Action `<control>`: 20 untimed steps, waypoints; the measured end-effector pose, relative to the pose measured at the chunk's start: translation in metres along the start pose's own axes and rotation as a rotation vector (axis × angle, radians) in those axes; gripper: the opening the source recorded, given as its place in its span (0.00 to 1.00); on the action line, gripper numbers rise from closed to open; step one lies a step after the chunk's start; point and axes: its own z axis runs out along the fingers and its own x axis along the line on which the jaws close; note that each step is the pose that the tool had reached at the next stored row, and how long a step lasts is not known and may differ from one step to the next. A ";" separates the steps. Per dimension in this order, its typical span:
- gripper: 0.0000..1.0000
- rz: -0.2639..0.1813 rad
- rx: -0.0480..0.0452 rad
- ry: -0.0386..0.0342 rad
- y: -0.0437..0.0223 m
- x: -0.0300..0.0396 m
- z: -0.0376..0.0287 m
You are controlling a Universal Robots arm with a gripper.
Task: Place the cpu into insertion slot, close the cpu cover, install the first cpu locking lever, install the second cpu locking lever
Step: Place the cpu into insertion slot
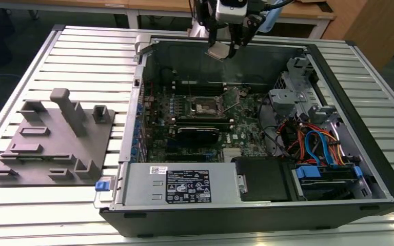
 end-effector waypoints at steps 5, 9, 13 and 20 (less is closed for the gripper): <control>0.54 0.000 -0.0002 -0.0001 0.0000 0.0000 0.0001; 0.54 0.001 -0.0001 -0.0001 0.0000 0.0000 0.0000; 0.54 0.001 -0.0001 -0.0001 0.0000 0.0000 0.0000; 0.54 0.079 -0.0014 -0.0072 0.0001 0.0001 0.0002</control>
